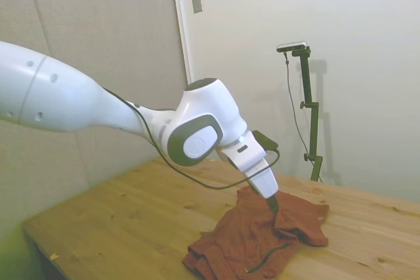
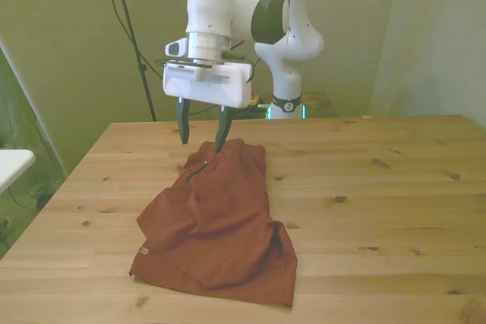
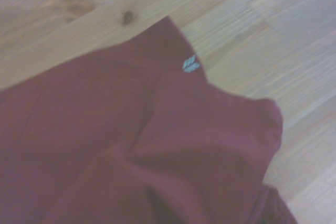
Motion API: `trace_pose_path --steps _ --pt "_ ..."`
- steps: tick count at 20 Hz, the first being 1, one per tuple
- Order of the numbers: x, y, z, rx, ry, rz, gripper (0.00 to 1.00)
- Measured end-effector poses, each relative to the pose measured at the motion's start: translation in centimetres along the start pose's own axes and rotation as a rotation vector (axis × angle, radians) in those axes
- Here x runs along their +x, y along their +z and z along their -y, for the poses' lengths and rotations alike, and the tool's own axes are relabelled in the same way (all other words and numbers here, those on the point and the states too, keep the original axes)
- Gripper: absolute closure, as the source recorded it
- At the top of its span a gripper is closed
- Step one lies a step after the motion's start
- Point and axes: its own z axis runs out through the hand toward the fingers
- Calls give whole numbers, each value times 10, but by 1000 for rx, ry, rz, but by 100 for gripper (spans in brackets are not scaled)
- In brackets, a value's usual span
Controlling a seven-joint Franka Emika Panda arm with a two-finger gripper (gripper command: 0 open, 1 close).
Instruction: Unfold the shorts
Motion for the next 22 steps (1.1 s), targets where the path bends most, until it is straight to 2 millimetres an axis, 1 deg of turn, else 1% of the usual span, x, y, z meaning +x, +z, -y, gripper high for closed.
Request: trace_pose_path --steps 2,5,7,9,10,13,22 --pt "11 24 4 -7 48 -12 0" --pt "14 60 7 -27 103 17 0" --pt "17 75 7 -35 128 29 0" --pt "20 84 7 -41 145 38 0" --pt "20 87 7 -42 152 44 100" --pt "22 93 8 -40 167 56 100" --pt "23 100 9 -43 174 69 100"
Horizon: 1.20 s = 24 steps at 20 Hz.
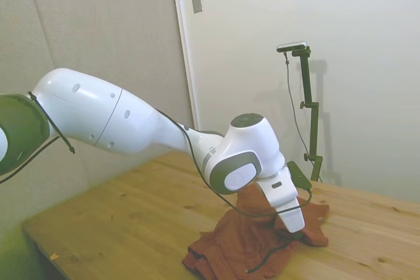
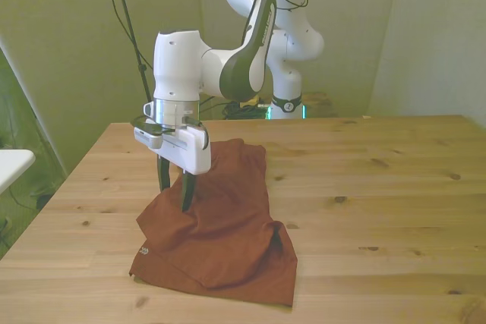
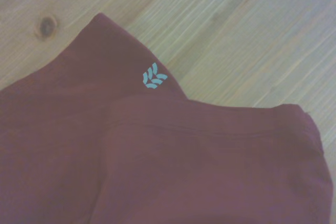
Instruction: Unfold the shorts
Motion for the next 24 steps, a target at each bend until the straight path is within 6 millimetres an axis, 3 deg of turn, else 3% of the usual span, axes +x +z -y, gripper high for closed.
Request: trace_pose_path --steps 18,20,24 --pt "-4 1 2 22 -105 66 100" --pt "-12 -11 7 47 -149 79 100" --pt "-40 -55 4 119 -261 123 100"
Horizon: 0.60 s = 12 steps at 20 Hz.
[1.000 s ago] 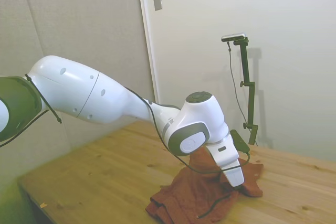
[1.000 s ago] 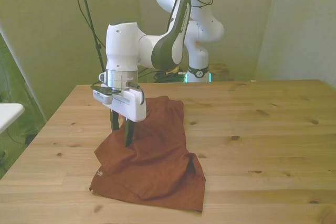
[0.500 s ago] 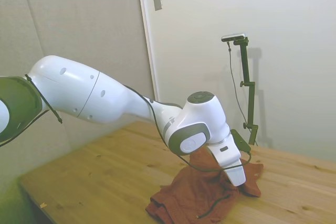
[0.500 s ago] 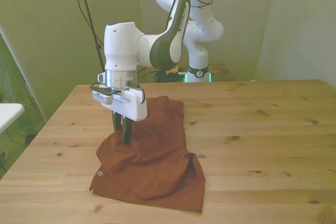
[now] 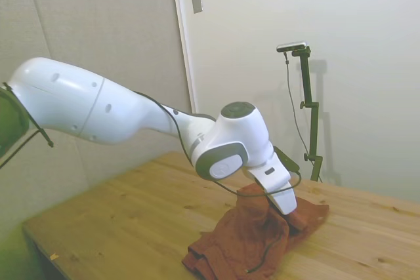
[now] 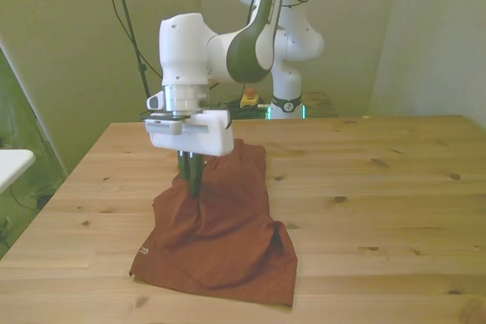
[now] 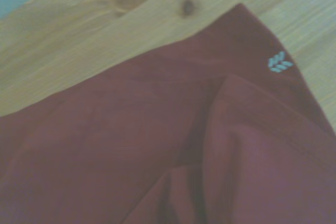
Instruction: Unfold the shorts
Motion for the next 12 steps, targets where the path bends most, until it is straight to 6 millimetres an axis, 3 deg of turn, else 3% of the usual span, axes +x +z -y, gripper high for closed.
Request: trace_pose_path --steps 4,7,12 --pt "-61 -40 23 48 -126 20 100" --pt "-114 -58 54 55 -219 -8 100" --pt "-191 -48 97 34 -284 -38 100"
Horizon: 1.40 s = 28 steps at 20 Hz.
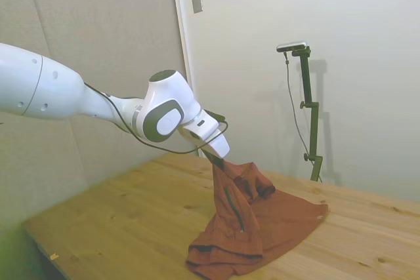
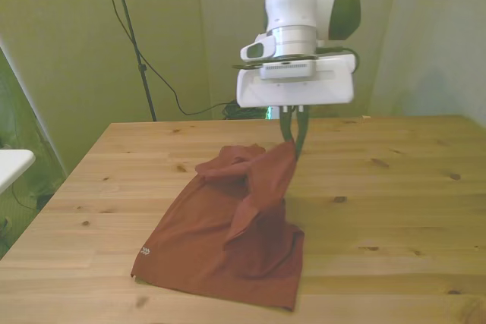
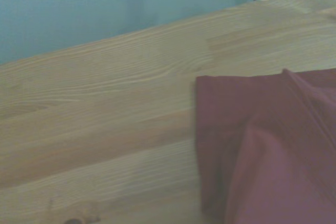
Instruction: Unfold the shorts
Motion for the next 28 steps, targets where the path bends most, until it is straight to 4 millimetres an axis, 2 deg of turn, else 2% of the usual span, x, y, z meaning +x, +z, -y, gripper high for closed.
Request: trace_pose_path --steps 3,4,6,8,11,15,17,20,21,28 --pt "-26 17 30 -26 -37 -16 100" --pt "-33 42 51 -50 -53 -24 100" --pt "-34 40 54 -72 -51 -36 100" --pt "-46 39 63 -119 -48 -90 100" --pt "-86 44 84 -180 -59 -173 100" --pt "-140 63 109 -229 -87 -276 100" --pt "-156 76 116 -244 -102 -298 100" --pt "-170 91 124 -262 -130 -316 100" --pt "-174 96 126 -270 -135 -316 0" --pt "-186 127 130 -313 -162 -310 0"
